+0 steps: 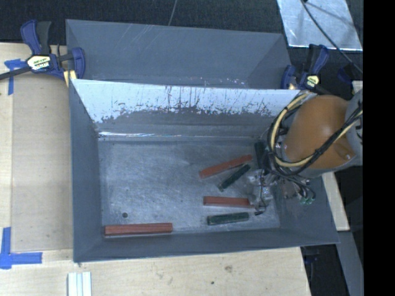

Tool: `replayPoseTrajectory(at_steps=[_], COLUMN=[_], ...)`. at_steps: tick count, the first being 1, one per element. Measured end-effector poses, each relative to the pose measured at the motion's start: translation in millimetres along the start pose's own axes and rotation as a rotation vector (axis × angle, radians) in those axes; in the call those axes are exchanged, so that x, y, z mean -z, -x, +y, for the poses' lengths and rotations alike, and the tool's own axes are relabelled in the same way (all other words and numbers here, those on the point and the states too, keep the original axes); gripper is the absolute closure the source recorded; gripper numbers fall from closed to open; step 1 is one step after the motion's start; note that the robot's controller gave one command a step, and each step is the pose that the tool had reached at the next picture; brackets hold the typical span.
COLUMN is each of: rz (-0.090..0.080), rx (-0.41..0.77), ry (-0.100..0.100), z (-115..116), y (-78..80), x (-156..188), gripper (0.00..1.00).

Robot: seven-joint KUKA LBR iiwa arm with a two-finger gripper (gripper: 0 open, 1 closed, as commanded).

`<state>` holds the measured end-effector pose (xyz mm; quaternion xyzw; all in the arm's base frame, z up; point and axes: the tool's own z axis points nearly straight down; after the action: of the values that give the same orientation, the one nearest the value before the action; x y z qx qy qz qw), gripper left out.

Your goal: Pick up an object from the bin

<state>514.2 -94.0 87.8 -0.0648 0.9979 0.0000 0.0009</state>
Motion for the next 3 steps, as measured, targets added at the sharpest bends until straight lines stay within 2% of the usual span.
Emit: replayPoseTrajectory(at_steps=[1, 2, 3], rz=[0.000, 0.000, 0.000], rx=[0.000, 0.000, 0.000], ry=[0.000, 0.000, 0.000], z=[0.0, 0.0, -0.1], y=[0.0, 0.0, 0.0], x=[0.0, 0.0, 0.0], gripper=[0.00, 1.00, 0.00])
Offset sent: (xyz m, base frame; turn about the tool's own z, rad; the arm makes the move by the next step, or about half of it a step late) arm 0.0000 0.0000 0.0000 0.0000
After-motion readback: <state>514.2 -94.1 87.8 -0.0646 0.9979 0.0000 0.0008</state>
